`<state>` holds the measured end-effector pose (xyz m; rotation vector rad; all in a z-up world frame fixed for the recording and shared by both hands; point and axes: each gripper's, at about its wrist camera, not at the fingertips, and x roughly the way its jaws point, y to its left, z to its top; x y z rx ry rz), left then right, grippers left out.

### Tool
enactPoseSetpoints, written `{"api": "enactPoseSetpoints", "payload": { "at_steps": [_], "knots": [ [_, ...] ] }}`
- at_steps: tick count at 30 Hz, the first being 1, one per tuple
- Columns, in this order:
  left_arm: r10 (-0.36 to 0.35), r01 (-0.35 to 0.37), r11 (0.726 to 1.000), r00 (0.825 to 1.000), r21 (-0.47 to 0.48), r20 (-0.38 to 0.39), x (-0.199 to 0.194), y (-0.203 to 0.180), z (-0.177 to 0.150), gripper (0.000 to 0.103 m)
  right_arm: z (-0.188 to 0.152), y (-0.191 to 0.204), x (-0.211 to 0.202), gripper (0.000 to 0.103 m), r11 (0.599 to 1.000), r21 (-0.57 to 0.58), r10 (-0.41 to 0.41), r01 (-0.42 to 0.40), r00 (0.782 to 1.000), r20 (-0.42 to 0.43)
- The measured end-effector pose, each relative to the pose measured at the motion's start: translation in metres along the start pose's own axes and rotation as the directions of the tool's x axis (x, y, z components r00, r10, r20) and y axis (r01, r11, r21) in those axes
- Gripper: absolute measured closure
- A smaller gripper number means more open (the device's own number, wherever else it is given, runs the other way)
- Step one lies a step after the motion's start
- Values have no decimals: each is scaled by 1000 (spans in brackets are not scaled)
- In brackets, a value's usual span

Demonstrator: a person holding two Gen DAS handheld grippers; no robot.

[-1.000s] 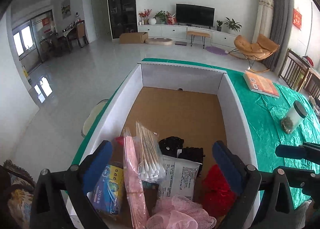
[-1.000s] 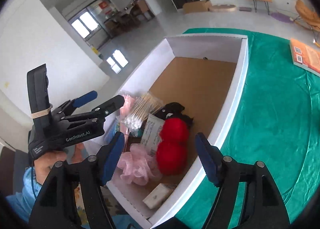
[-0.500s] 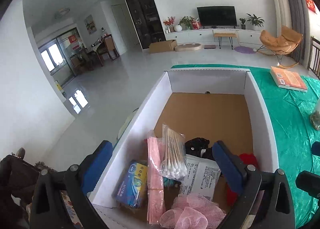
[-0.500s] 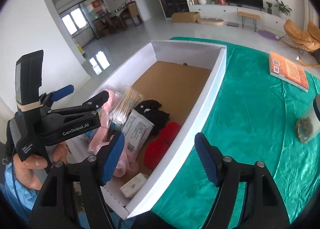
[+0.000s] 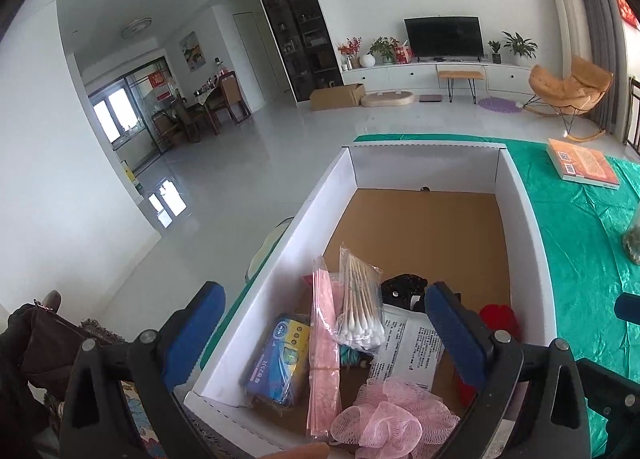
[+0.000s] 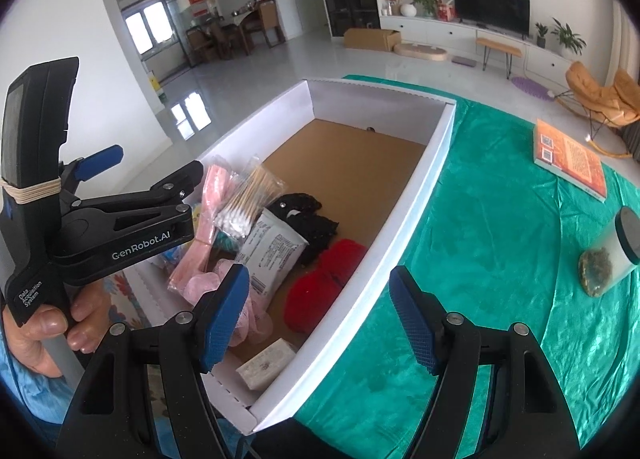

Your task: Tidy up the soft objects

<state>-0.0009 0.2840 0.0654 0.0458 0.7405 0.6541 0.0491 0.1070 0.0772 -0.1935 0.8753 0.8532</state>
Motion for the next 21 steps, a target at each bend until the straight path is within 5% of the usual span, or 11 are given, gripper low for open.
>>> {"api": "enactPoseSetpoints", "payload": {
  "at_steps": [21],
  "knots": [
    [-46,43,998,997,-56,-57,-3,20,-8,3,2,22,5,27,991,-45,-128,126,991,-47]
  ]
}}
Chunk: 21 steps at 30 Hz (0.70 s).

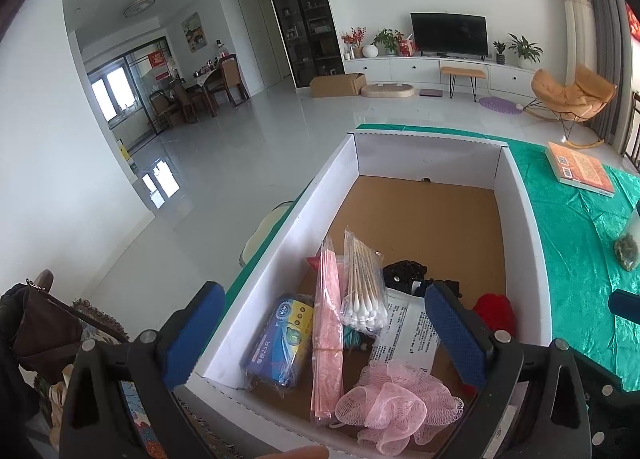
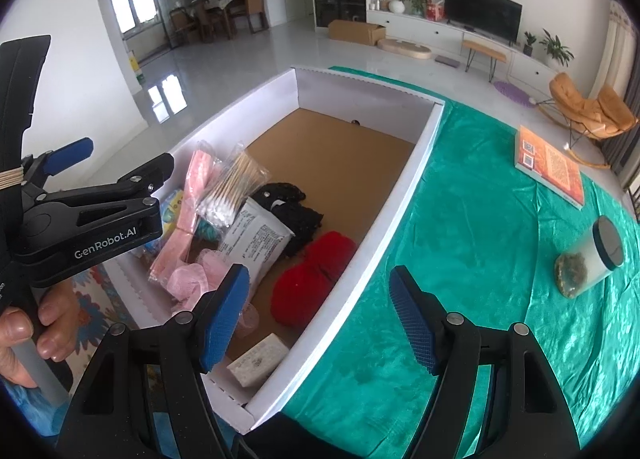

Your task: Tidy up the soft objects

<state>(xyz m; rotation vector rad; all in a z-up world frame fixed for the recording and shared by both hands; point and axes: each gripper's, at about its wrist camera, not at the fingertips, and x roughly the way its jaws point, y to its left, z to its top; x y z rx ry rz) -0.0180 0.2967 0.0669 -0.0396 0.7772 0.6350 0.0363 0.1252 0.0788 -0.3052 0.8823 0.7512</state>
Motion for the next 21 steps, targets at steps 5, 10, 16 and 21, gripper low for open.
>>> {"api": "enactPoseSetpoints", "payload": {
  "at_steps": [5,10,16,21],
  "knots": [
    [-33,32,999,998,-26,-46,-1,11,-1,3,2,10,-5,27,1000,-2,-15,15,1000,6],
    [-43,41,998,998,-42,-50,-5,16,-2,3,1,13,-9,27,1000,-6,-8,8,1000,12],
    [-50,49,998,998,-26,-42,-9,11,-4,3,-1,15,-10,27,1000,-9,-3,4,1000,14],
    [-63,62,998,998,-30,-32,-15,11,-3,3,-2,16,-10,27,1000,-12,-4,5,1000,16]
  ]
}}
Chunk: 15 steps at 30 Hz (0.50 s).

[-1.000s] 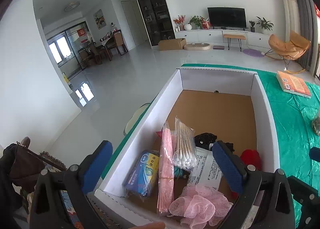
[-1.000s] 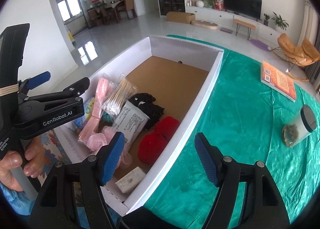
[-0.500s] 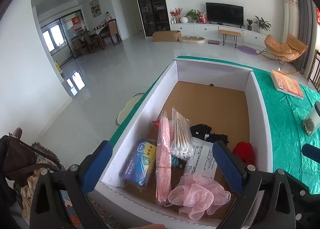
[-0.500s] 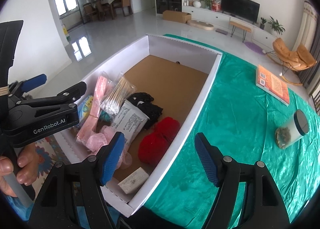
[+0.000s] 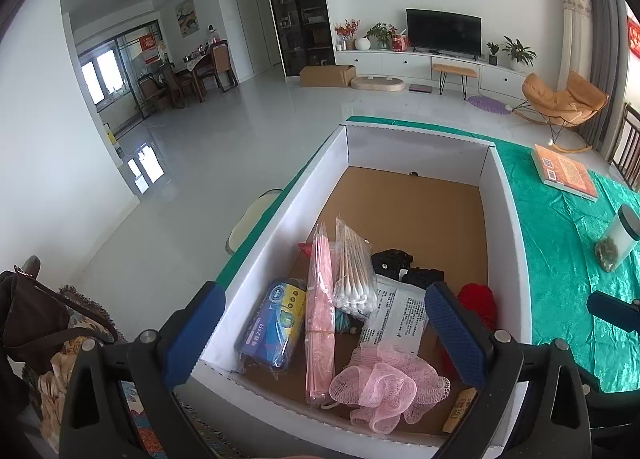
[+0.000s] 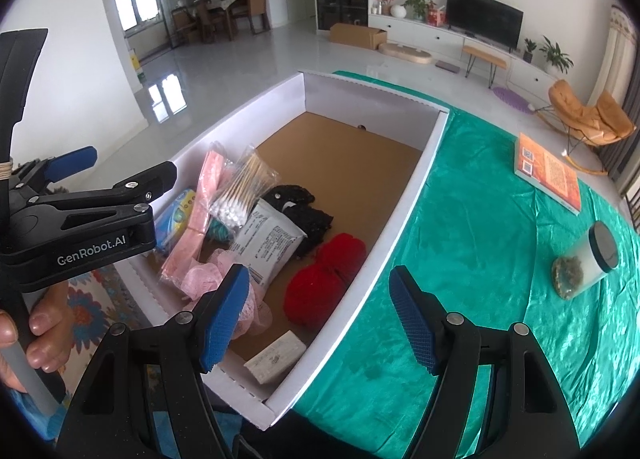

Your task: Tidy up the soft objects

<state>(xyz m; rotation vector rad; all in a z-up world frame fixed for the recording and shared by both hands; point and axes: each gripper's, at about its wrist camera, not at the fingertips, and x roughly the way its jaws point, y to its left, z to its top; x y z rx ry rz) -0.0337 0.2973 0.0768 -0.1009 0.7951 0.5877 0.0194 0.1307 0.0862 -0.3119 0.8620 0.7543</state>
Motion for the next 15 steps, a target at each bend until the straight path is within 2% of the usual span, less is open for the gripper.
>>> {"api": "enactPoseSetpoints", "payload": {
  "at_steps": [15],
  "knots": [
    [30,-30,1000,1000,3,3,-2,2,-4,3,-3,5,-1,27,1000,0,9,-9,1000,1]
  ]
}}
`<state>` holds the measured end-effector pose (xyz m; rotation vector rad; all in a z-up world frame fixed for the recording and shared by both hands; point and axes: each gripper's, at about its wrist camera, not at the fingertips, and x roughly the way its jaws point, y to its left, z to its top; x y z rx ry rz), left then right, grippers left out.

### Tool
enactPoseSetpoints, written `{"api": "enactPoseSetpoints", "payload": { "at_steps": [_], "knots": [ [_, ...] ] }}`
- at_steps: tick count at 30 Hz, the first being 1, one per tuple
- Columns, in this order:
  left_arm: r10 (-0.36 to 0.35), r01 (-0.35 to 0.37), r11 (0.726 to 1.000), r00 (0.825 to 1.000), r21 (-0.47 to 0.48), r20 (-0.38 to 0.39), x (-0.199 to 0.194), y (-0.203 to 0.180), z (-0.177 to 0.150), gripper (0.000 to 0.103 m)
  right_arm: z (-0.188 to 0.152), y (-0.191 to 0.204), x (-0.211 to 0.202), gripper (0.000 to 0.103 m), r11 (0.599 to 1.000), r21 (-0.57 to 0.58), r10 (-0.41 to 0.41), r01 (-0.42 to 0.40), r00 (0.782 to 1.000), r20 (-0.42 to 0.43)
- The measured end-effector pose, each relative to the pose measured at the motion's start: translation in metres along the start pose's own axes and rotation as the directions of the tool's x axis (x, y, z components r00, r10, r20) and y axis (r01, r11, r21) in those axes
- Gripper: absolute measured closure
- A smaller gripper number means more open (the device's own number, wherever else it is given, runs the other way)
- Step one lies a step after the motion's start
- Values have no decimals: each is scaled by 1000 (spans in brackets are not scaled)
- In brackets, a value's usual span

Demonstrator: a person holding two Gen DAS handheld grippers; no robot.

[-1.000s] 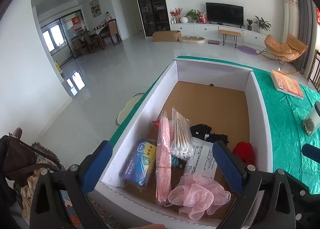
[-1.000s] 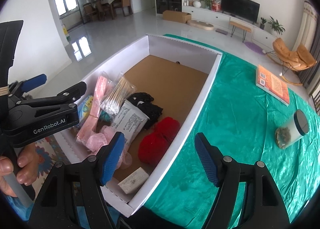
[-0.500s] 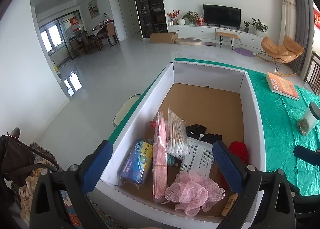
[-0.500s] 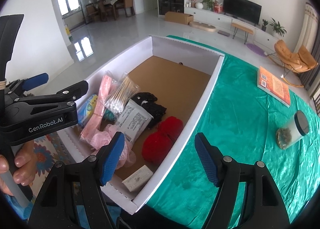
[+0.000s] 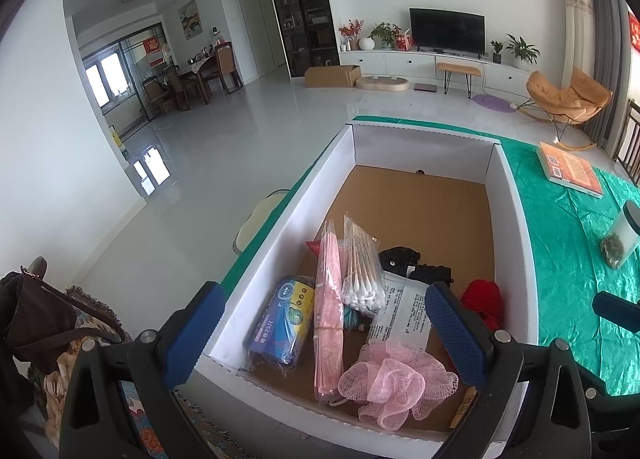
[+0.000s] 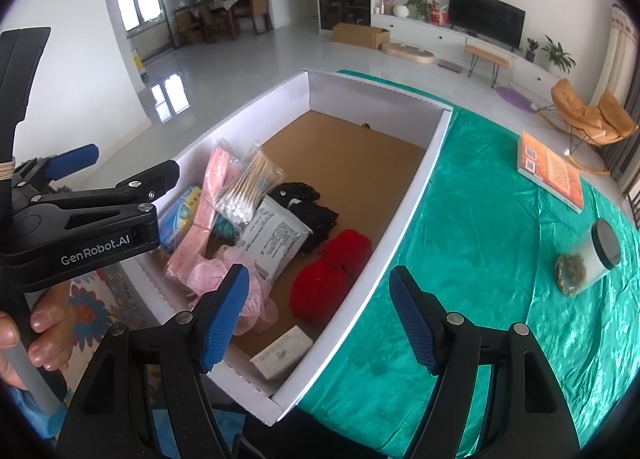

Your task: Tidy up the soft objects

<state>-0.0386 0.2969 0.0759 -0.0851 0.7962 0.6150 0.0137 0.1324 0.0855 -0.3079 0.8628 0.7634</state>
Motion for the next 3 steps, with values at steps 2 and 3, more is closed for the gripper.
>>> {"api": "enactPoseSetpoints", "payload": {
  "at_steps": [2,3],
  "knots": [
    [14,-13,1000,1000,-11,6,-2,1,-1,3,-2,1,-1,27,1000,-1,3,-3,1000,2],
    [16,-16,1000,1000,-9,10,-3,0,-1,3,-2,1,-2,27,1000,-1,5,-5,1000,4]
  ]
}}
